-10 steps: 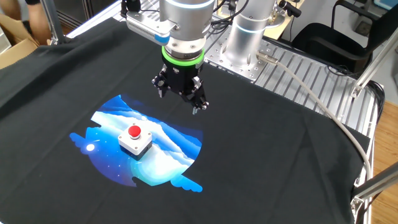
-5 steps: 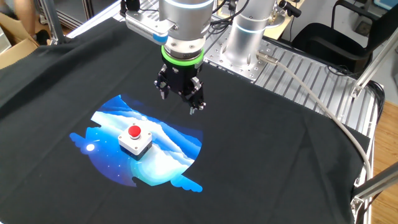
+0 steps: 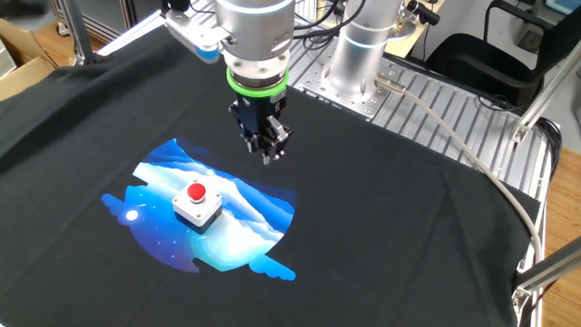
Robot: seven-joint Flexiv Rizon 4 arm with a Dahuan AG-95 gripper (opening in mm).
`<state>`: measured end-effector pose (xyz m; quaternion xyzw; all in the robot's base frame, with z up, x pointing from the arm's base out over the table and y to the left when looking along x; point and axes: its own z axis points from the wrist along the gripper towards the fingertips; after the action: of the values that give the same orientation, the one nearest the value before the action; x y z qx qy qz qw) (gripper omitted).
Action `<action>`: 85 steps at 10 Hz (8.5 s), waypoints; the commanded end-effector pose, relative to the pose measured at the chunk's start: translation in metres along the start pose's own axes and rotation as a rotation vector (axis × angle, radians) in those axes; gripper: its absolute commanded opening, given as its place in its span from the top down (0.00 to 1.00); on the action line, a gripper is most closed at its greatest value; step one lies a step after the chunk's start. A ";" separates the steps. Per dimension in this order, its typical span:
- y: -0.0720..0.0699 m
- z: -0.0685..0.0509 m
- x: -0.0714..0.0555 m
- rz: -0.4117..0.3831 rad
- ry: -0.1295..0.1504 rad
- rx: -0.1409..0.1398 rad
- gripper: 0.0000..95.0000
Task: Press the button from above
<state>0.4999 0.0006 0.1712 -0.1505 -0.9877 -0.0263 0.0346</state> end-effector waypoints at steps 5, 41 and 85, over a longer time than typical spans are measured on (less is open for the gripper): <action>0.000 0.000 0.000 0.005 -0.001 0.009 1.00; -0.019 -0.007 -0.072 -0.077 -0.012 0.057 1.00; -0.058 0.048 -0.116 -0.164 -0.061 0.042 1.00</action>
<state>0.5898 -0.0859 0.1126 -0.0692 -0.9976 -0.0030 0.0052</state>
